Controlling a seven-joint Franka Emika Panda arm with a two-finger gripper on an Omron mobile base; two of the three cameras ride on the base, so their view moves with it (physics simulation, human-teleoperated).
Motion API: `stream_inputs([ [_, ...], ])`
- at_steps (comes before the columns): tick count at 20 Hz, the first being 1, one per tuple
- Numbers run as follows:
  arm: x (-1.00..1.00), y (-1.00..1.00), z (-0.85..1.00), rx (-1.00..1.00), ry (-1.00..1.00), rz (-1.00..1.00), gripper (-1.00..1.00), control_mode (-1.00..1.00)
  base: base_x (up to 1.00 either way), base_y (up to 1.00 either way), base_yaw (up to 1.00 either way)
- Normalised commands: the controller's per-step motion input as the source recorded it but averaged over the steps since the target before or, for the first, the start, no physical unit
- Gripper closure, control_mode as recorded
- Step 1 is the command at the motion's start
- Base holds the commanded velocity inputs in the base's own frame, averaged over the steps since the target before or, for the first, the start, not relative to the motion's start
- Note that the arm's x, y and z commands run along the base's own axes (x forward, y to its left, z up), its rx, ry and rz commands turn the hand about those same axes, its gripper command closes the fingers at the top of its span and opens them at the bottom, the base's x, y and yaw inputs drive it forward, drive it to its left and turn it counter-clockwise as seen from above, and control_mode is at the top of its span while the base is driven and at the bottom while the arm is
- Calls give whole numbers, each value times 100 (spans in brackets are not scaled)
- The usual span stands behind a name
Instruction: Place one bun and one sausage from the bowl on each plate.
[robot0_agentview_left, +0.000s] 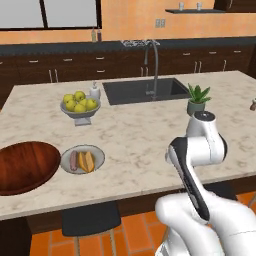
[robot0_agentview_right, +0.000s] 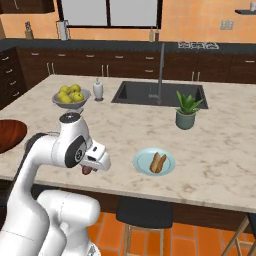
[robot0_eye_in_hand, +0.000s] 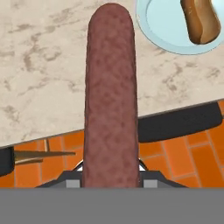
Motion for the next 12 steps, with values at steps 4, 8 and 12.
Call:
stream_inputs([
  [4,97,-94,-8,1,20,0,100,-100,0,0,0],
  [8,100,-88,-18,-1,32,-1,100,-100,0,0,0],
  [12,100,-89,-7,-5,20,-4,100,-100,0,0,0],
])
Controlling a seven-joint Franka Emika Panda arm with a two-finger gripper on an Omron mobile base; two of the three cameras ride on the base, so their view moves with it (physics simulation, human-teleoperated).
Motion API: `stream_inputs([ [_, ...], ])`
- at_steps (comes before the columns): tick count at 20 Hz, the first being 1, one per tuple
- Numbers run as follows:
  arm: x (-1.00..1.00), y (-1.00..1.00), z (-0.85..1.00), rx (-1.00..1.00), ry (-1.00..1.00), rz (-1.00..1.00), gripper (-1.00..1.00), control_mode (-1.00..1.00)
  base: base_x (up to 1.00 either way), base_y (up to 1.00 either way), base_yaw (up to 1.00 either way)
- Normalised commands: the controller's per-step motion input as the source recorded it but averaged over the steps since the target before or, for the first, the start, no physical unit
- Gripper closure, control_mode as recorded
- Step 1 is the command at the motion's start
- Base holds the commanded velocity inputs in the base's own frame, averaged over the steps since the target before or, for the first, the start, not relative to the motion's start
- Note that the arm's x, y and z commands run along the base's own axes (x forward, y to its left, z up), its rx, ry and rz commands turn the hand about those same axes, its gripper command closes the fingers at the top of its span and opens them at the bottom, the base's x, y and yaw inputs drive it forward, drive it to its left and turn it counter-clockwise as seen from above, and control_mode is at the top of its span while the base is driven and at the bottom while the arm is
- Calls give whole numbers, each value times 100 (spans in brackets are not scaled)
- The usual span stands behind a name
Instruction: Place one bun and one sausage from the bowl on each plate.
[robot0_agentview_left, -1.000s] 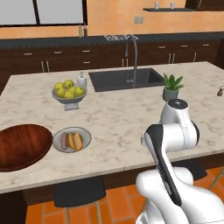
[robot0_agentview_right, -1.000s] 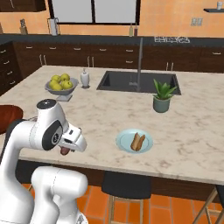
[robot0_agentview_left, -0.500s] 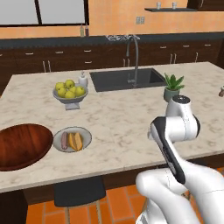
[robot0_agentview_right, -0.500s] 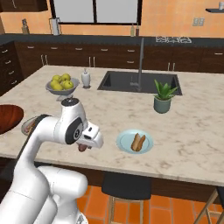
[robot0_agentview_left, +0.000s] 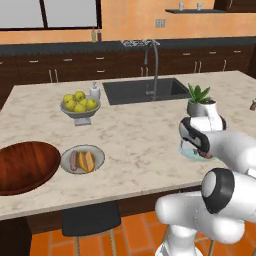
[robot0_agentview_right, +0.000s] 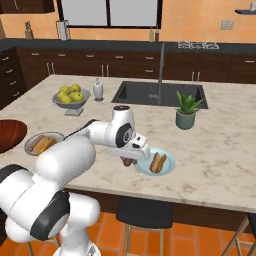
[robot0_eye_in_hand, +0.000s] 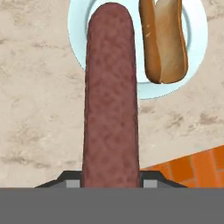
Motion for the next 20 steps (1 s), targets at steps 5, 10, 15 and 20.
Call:
stream_inputs([
  [5,100,-31,-25,-7,3,0,100,-100,0,0,0],
  [10,88,-52,-53,-2,10,-1,100,-100,0,0,0],
  [15,17,8,-40,-1,2,0,100,-100,0,0,0],
  [20,-10,-5,-37,-2,0,-1,100,-100,0,0,0],
])
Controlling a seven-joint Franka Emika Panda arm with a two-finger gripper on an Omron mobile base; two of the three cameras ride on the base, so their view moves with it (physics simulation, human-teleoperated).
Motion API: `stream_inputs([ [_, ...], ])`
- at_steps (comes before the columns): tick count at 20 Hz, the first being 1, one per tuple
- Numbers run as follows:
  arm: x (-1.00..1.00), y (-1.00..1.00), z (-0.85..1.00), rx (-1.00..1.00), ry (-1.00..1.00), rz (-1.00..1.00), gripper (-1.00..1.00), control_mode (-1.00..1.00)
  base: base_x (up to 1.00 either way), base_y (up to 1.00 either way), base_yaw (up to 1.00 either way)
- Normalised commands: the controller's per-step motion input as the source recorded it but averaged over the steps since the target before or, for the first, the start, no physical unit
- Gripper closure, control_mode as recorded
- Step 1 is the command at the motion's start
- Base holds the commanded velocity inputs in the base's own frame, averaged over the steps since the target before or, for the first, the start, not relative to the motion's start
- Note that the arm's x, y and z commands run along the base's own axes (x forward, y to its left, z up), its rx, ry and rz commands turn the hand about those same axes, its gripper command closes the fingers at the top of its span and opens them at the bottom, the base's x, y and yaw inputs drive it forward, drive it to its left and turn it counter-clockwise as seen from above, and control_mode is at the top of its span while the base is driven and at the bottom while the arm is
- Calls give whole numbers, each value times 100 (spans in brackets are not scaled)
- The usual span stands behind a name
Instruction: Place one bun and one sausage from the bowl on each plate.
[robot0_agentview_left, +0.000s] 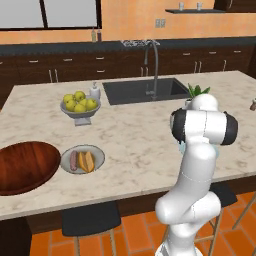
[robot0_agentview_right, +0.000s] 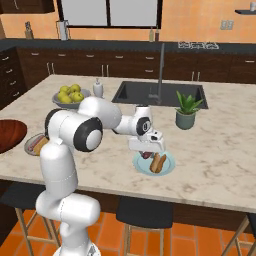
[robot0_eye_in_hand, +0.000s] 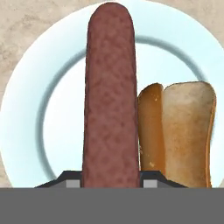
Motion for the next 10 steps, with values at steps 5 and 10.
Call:
stream_inputs([
  [5,-38,2,-28,-1,0,-1,100,-100,0,0,0],
  [10,6,0,0,0,0,0,100,-100,0,0,0],
])
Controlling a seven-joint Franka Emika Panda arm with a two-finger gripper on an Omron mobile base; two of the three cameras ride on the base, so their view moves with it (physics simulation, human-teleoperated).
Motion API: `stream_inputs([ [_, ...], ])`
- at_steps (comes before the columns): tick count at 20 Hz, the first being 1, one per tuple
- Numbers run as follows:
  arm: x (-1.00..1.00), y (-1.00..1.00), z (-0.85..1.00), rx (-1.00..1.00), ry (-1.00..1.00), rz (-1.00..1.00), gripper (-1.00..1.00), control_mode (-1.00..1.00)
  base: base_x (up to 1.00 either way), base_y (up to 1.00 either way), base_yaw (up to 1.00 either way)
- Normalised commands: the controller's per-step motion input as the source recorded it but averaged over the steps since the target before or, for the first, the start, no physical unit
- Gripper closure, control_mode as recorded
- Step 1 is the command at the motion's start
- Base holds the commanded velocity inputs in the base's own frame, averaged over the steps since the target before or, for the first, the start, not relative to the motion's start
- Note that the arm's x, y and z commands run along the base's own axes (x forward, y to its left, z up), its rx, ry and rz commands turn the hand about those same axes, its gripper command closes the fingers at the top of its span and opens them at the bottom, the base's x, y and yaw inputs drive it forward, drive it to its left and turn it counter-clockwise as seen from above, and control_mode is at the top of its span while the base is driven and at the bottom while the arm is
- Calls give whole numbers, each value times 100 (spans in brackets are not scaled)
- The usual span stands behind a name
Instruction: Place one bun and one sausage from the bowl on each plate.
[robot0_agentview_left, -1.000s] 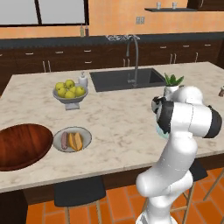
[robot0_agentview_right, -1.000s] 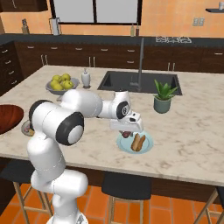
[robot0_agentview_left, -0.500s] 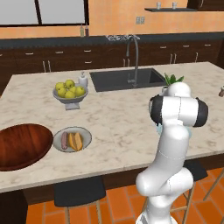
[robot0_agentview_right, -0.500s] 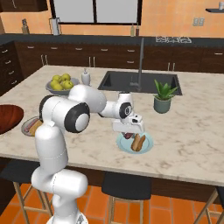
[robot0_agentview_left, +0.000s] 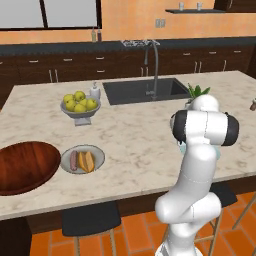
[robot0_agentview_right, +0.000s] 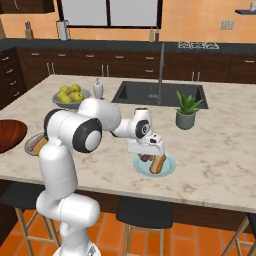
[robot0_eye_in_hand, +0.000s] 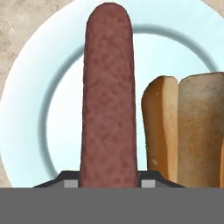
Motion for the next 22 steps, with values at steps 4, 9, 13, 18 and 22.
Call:
stream_inputs([
  [4,0,0,0,0,0,0,-100,-100,0,0,0],
  [9,0,0,0,0,0,0,-100,-100,0,0,0],
  [13,0,1,13,-1,0,0,-100,-100,0,0,0],
  [18,-5,15,63,-10,0,0,-100,-100,0,0,0],
  [22,-49,65,74,0,-14,4,-100,-100,0,0,0],
])
